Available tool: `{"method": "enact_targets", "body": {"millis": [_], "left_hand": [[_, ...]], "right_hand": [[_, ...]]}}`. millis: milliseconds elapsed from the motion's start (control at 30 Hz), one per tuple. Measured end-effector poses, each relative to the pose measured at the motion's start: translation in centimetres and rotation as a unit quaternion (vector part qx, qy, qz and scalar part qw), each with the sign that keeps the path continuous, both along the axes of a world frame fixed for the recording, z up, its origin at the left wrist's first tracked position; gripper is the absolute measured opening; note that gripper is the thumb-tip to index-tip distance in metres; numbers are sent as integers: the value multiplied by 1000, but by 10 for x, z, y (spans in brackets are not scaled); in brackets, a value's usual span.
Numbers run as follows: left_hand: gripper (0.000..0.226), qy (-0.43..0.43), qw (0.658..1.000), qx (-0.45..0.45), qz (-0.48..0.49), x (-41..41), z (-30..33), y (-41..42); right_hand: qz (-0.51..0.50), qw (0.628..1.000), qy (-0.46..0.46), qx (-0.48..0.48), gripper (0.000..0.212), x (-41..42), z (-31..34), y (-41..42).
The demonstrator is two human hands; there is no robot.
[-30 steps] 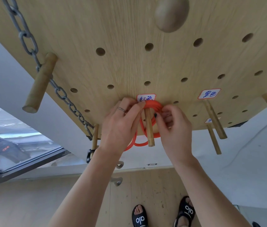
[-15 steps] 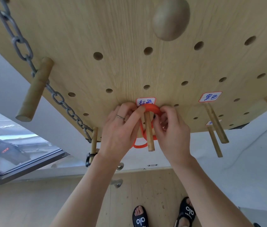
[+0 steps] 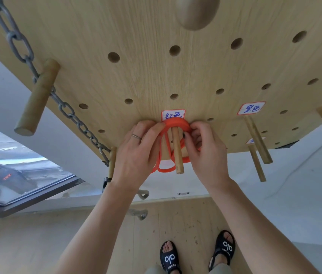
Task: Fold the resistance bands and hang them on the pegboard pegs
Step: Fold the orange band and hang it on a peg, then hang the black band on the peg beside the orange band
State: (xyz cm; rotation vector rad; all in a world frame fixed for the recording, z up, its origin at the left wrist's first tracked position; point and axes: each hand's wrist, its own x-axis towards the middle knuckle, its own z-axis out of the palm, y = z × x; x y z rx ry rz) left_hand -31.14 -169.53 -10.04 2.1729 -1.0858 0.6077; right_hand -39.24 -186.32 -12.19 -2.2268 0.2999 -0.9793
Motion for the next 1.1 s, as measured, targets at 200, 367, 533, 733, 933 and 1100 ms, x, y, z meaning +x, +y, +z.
{"method": "enact_targets", "body": {"millis": [200,367,533,733,933,1100], "left_hand": [[34,27,1000,2,1,-3,0,5],[47,43,999,4,26,-11,6,5],[43,61,996,21,56,-27,8,12],[37,49,993,40,99,-71,-5,20],[31,107,977,105,154,-132,-24,45],[33,162,949,135,235,-194,-53,86]], "right_hand": [[-3,998,35,47,21,-12,-6,-2],[-25,994,71,75,28,-24,-10,0],[-41,993,76,81,18,-42,-10,9],[56,980,185,54,20,-80,-31,46],[202,937,282,37,17,-113,-38,62],[311,887,342,0,11,-125,-38,88]]}}
